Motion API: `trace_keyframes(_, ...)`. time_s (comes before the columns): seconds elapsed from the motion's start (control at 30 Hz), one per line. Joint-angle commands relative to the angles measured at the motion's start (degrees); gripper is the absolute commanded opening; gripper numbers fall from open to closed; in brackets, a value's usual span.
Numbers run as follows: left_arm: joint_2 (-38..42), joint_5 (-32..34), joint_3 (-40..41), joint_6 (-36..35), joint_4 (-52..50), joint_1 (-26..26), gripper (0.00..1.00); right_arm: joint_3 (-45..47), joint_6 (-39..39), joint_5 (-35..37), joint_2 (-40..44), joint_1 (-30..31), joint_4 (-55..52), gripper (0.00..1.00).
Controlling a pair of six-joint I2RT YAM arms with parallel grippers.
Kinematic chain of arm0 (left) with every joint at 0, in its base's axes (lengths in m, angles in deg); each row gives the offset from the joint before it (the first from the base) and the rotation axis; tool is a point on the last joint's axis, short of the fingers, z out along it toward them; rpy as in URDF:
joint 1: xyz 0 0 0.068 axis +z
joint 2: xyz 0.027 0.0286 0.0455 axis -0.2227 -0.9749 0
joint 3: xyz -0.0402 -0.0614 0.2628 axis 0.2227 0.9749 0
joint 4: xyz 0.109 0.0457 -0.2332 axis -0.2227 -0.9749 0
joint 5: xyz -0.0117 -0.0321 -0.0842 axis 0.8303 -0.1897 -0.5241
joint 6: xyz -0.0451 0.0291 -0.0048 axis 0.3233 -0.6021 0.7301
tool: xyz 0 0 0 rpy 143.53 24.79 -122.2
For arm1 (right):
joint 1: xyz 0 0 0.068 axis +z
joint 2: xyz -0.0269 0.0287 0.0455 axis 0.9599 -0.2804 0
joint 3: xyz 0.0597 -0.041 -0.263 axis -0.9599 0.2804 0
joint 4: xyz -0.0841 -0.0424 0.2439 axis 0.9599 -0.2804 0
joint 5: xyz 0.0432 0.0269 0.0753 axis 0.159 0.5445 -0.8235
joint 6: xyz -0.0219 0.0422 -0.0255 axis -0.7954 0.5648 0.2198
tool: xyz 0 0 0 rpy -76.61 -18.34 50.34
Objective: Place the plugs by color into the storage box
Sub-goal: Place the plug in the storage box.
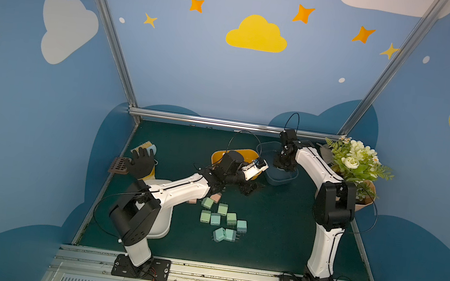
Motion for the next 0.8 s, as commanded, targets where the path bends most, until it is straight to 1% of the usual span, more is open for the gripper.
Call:
trace_keyframes(0.0, -1.0, 0.7, -1.5, 2.2, -0.3, 0.2, 0.73, -3.6, -0.6, 0.3, -4.3, -1.5, 1.6, 0.31)
trace_keyframes(0.13, -1.6, 2.7, -1.5, 2.3, -1.6, 0.2, 0.73, -7.9, -1.0, -0.6, -8.6, -2.2, 1.7, 0.33)
trace_keyframes(0.2, -2.0, 2.7, -1.3, 2.3, -1.7, 0.2, 0.73, -9.7, -1.2, -0.5, -10.6, -2.5, 1.6, 0.33)
trace_keyframes(0.27, -2.2, 4.8, -1.2, 2.4, -1.9, 0.2, 0.73, -11.2, -1.3, -0.6, -12.1, -2.9, 1.4, 0.34)
trace_keyframes(0.37, -2.6, 5.5, -1.5, 2.2, -3.0, 0.3, 0.74, -12.6, -1.4, -0.8, -13.5, -3.3, 1.5, 0.37)
trace_keyframes(0.43, -2.6, 5.6, -1.3, 2.0, -3.2, 0.3, 0.74, -12.8, -1.3, -1.0, -13.9, -3.2, 1.5, 0.40)
trace_keyframes(0.57, -2.3, 6.1, -0.7, 1.8, -3.0, 0.6, 0.74, -12.8, -1.3, -1.7, -13.8, -3.2, 1.4, 0.48)
trace_keyframes(0.77, -1.9, 6.8, -1.1, 2.7, -4.2, 0.6, 0.74, -12.6, -2.0, -6.9, -11.8, -3.2, 1.0, 0.56)
